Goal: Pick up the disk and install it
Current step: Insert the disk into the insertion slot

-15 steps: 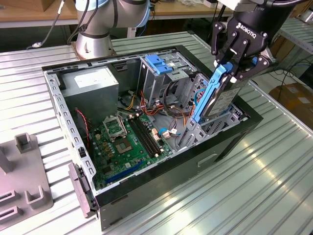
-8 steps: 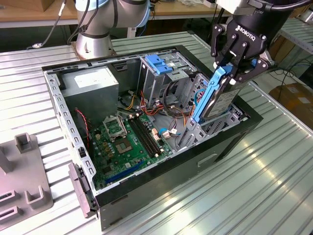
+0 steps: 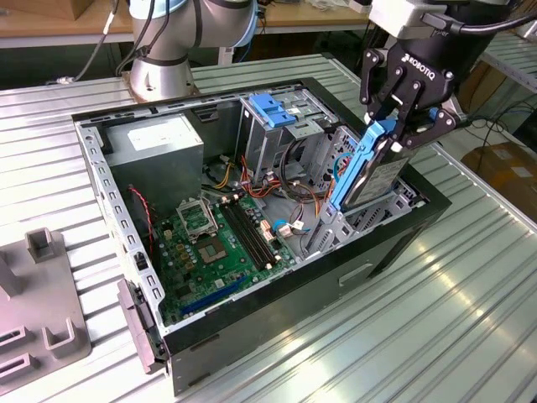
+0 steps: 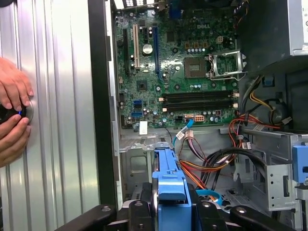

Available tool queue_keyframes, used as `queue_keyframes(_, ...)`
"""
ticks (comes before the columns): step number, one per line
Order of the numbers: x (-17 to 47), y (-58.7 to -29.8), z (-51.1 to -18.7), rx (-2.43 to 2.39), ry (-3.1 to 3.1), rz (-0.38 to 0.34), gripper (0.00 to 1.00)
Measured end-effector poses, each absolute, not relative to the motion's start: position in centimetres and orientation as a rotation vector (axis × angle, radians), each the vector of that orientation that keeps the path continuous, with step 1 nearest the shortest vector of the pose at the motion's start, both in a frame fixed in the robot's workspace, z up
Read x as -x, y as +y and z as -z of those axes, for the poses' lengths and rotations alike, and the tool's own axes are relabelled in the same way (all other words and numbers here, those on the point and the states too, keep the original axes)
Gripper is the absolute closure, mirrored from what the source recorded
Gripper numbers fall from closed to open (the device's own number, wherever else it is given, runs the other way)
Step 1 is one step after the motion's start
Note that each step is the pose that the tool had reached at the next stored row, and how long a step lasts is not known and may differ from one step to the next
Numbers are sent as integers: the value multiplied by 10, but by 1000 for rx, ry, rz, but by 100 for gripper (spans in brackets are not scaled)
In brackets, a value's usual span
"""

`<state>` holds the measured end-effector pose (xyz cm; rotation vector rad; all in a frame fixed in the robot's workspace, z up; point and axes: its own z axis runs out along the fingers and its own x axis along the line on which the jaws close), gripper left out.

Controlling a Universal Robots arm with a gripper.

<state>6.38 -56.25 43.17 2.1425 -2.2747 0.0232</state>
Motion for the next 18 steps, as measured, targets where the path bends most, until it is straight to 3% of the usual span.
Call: queue_keyframes(18, -64, -568, -418, -2143, -2275, -23, 63)
